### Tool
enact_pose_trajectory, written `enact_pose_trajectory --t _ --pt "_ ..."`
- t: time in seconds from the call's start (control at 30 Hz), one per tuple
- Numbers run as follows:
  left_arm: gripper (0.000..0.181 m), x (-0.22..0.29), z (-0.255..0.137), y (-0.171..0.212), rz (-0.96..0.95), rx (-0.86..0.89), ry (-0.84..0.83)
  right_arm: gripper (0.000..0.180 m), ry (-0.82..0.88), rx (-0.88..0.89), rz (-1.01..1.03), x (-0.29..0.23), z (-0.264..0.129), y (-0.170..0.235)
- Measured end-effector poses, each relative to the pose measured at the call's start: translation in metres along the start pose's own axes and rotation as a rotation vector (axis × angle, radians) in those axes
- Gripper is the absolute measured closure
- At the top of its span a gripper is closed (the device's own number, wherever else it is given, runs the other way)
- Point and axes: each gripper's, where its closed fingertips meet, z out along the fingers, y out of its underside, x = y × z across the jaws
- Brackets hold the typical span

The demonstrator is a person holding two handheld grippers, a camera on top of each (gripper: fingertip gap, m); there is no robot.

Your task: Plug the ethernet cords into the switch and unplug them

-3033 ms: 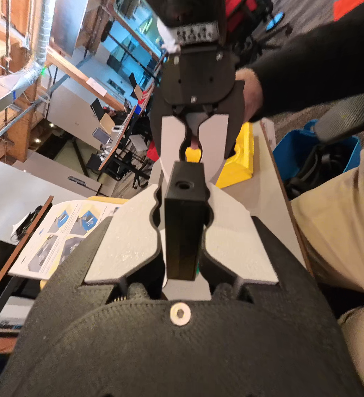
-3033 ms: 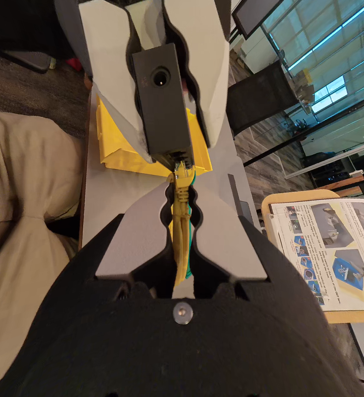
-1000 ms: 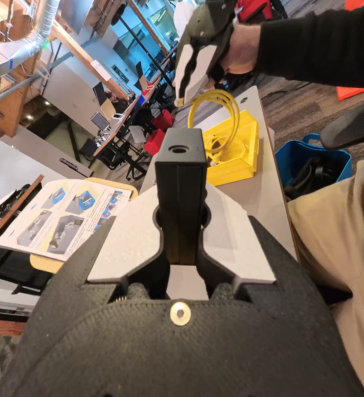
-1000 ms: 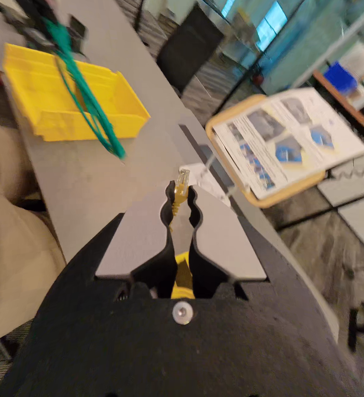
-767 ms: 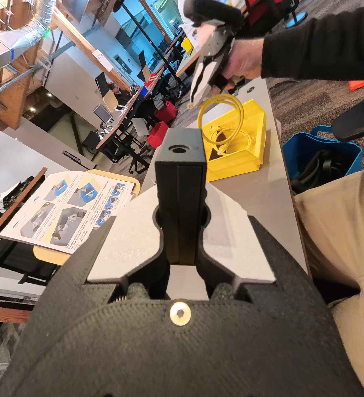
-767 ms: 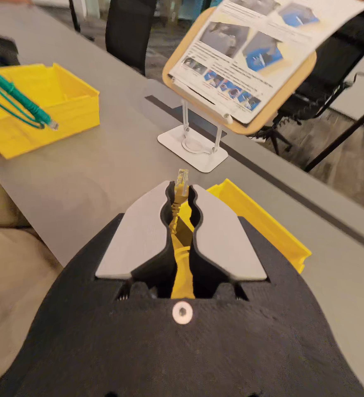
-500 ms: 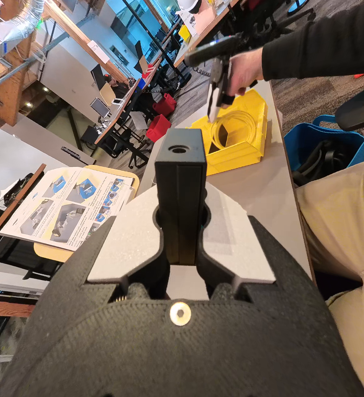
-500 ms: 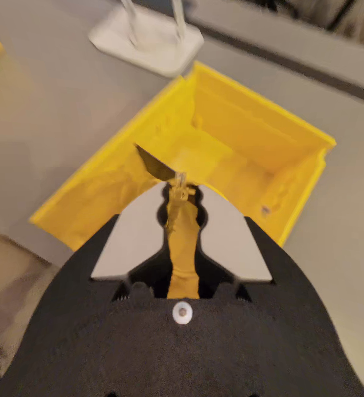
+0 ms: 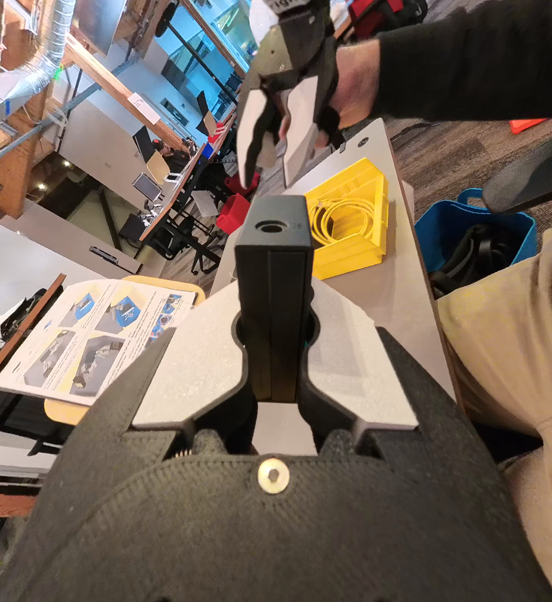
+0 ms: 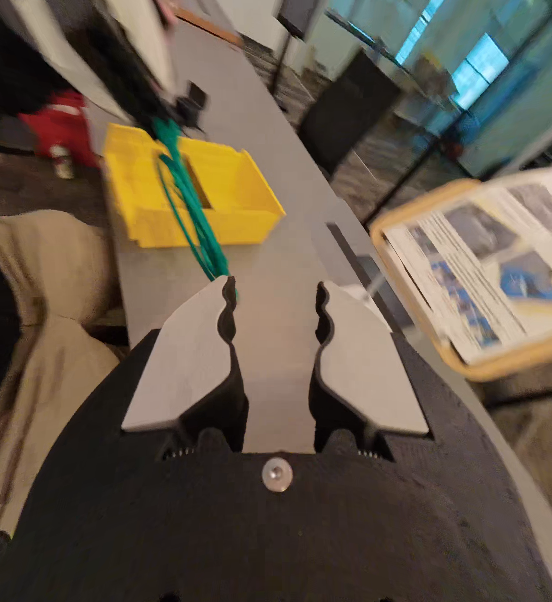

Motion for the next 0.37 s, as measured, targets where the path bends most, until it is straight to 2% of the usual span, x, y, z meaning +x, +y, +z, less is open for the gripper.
enact_pose_trajectory --t 0.07,0.17,0.3,0.37 --pt "0.151 0.005 0.002 -0.007 0.009 0.019 0.011 0.132 -0.089 0.046 -0.087 -0.035 0.021 -0.033" --pt "0.151 0.013 0.005 -0.017 0.033 0.031 0.028 0.131 -0.140 0.028 -0.190 -0.070 0.050 -0.052" --pt "0.151 0.022 0.008 -0.026 0.057 0.042 0.048 0.143 -0.164 0.043 -0.272 -0.099 0.077 -0.064" --pt "0.151 0.025 0.009 -0.029 0.067 0.042 0.052 0.158 -0.132 0.045 -0.304 -0.101 0.082 -0.065"
